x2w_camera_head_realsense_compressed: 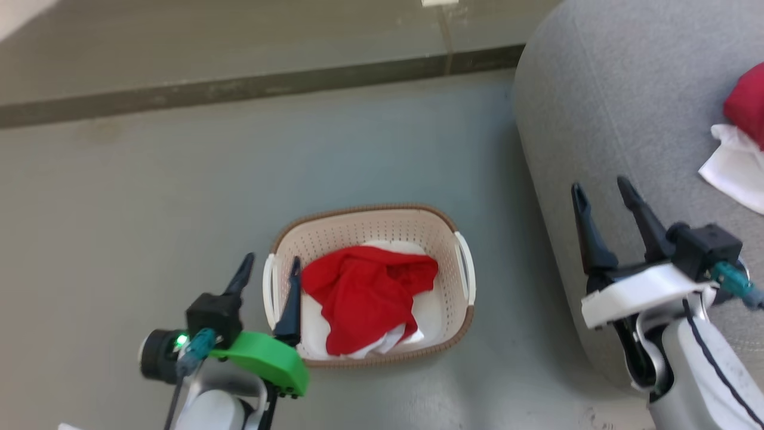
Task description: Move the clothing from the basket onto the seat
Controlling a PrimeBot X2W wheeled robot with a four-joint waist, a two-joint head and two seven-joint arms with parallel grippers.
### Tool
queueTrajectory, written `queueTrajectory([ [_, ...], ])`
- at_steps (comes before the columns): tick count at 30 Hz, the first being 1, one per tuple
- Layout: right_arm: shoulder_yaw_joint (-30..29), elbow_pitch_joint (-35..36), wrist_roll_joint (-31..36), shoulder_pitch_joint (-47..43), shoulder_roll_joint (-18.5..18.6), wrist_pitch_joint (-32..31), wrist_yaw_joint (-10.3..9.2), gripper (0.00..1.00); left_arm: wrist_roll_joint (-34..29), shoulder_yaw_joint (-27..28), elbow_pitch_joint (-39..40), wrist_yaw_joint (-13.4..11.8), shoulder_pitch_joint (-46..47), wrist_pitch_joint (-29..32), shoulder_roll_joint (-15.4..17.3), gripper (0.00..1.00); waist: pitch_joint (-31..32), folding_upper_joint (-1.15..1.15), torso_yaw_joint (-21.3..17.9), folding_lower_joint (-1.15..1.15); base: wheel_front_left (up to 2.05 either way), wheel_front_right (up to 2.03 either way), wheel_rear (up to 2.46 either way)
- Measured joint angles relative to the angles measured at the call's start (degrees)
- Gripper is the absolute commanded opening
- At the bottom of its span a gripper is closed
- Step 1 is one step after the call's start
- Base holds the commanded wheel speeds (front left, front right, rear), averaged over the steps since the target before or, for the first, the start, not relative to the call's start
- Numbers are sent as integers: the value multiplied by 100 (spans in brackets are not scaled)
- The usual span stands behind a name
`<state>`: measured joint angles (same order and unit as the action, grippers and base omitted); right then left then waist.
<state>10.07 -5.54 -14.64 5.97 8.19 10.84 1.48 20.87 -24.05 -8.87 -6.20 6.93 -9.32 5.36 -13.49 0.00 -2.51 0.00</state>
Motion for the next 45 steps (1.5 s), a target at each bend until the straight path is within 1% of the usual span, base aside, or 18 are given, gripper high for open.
queueTrajectory([
  [2,26,85,8,130,35,-14,4,100,-58,-103,-29,34,88,51,-47,100,-147,0,-3,0,0,0,0],
  [4,51,179,9,247,51,-32,51,100,-99,-230,-108,93,184,115,-68,100,-298,0,-11,0,0,0,0],
  [7,110,305,15,377,46,-41,54,100,-153,-380,-244,144,318,224,-78,100,-527,0,-34,0,0,0,0],
  [11,164,437,16,537,36,-89,99,100,-192,-554,-531,224,495,411,-85,100,-839,0,-87,0,0,0,0],
  [15,200,600,18,692,24,-132,105,100,-200,-614,-740,310,764,534,-109,100,-1155,0,-165,0,0,0,0],
  [19,243,714,12,804,-57,-131,152,100,-223,-616,-921,318,999,635,-120,100,-1390,0,-240,0,0,0,0],
  [21,309,769,5,876,-130,-130,153,100,-328,-622,-1053,318,1144,723,-123,100,-1547,0,-300,0,0,0,0],
  [25,345,839,0,983,-162,-116,155,100,-490,-683,-1313,322,1497,881,-123,100,-1856,0,-442,0,0,0,0],
  [28,370,887,-3,1062,-220,-73,204,100,-545,-727,-1538,333,1812,1055,-123,100,-2089,0,-558,0,0,0,0],
  [33,385,940,-69,1180,-272,-15,205,100,-765,-849,-1969,420,2285,1426,-118,100,-2487,0,-754,0,0,0,0],
  [36,454,983,-124,1300,-291,35,214,100,-803,-931,-2270,475,2524,1752,-116,100,-2730,0,-867,0,0,0,0],
  [38,546,1037,-165,1444,-341,77,267,100,-804,-918,-2532,476,2684,2023,-110,100,-2972,0,-985,1,0,0,0],
  [40,569,1076,-191,1521,-379,125,270,100,-803,-868,-2688,476,2826,2198,-103,100,-3134,0,-1066,0,0,0,0],
  [45,655,1038,-250,1628,-443,189,271,100,-791,-677,-3031,468,3188,2361,-22,100,-3518,0,-1281,1,0,0,0],
])
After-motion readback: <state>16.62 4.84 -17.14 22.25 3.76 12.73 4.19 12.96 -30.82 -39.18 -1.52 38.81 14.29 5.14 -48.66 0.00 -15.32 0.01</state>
